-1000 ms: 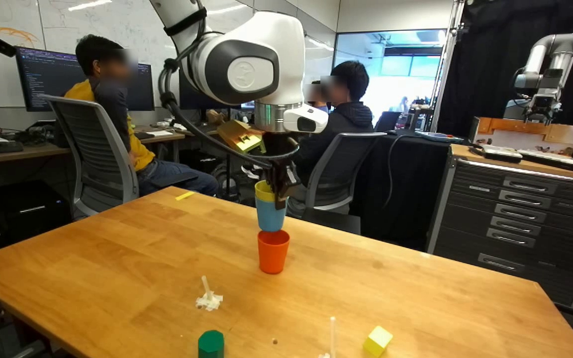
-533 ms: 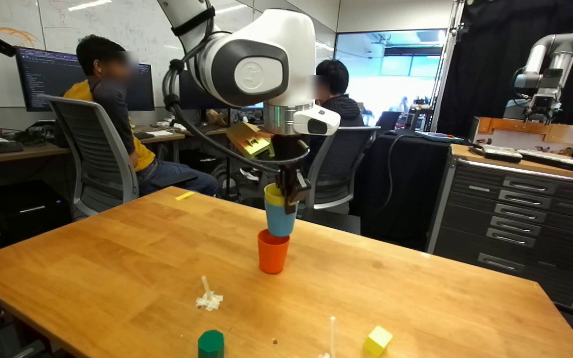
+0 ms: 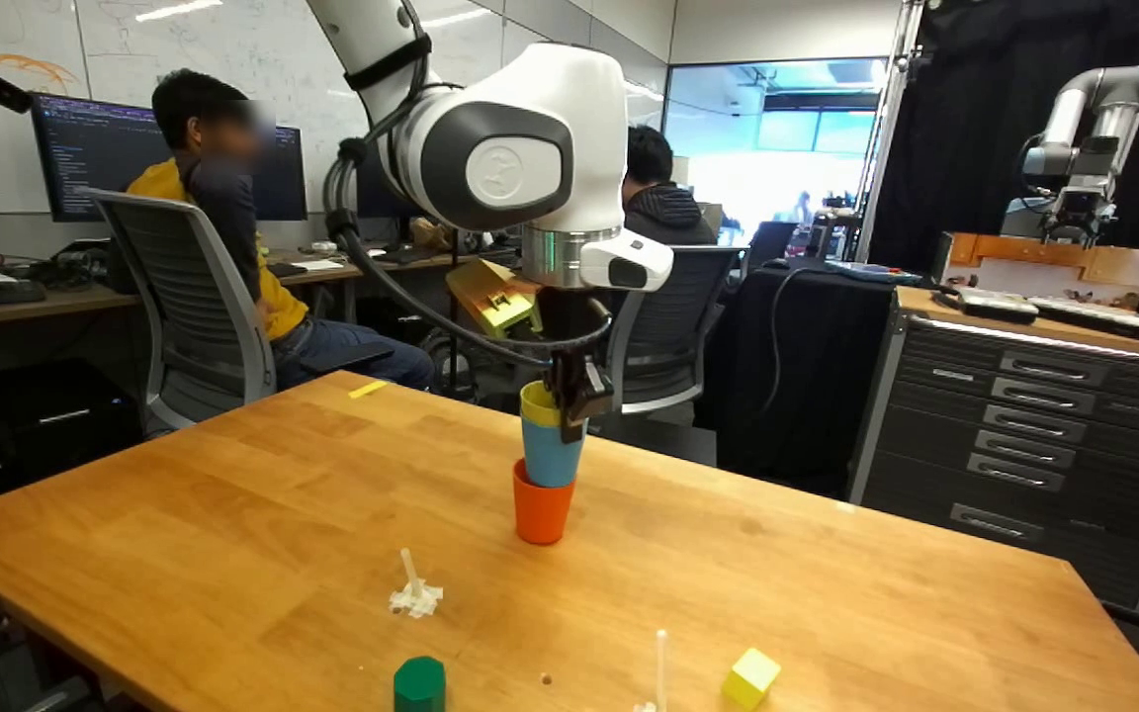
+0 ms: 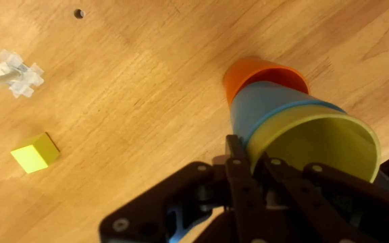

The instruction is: Put the yellow cup in the blue cup then place them both in the orange cup

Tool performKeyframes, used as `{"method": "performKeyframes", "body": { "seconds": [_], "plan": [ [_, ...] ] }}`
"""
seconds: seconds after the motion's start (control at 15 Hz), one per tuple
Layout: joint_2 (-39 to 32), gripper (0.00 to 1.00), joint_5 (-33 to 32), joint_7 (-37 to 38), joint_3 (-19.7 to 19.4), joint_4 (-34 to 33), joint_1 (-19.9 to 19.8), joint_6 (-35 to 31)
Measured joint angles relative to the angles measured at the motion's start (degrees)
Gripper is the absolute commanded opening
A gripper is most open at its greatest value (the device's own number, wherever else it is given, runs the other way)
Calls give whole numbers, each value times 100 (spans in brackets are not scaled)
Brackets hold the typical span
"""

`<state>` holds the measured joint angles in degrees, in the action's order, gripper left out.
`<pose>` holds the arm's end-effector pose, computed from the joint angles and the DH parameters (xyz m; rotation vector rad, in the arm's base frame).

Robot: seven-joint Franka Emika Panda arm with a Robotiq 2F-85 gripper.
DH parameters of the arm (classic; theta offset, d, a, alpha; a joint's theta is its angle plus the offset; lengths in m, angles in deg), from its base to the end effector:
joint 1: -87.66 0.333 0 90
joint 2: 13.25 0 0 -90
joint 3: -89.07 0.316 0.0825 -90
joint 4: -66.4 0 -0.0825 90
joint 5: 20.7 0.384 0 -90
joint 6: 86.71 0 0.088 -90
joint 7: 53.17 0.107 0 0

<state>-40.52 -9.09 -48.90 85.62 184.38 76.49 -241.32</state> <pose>0.5874 -0.1593 0.2166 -2.9766 0.7548 -0.2641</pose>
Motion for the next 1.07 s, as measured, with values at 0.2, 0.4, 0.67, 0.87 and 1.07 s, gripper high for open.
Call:
{"method": "performKeyframes", "body": {
  "seconds": [0.2, 0.4, 0.67, 0.87, 1.07],
  "plan": [
    [-67, 6, 0, 0, 0, -12, -1, 0],
    [-144, 6, 0, 0, 0, -29, -1, 0],
    [-261, 6, 0, 0, 0, -86, -1, -34],
    [-374, 6, 0, 1, 2, -147, 2, -153],
    [-526, 6, 0, 3, 9, -278, 3, -227]
  ]
}}
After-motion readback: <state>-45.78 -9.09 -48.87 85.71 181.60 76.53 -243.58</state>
